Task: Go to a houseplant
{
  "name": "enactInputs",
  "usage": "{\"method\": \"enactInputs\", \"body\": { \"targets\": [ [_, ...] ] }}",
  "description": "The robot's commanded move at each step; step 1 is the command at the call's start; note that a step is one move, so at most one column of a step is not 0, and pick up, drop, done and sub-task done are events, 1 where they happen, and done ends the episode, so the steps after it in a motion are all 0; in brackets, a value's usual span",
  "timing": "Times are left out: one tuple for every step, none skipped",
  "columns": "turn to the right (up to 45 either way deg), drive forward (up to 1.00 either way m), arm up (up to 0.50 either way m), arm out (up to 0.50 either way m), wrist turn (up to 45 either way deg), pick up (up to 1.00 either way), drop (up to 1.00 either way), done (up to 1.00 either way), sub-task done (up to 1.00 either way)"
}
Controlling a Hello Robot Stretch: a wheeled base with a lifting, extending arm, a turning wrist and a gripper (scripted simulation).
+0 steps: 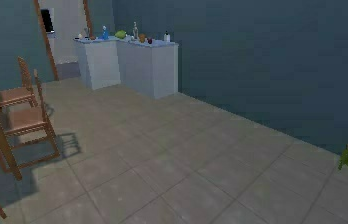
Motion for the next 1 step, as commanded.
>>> {"method": "enactInputs", "body": {
  "targets": [
    [0.0,0.3,0.0,0.0,0.0,0.0,0.0,0.0,0.0]
  ]
}}
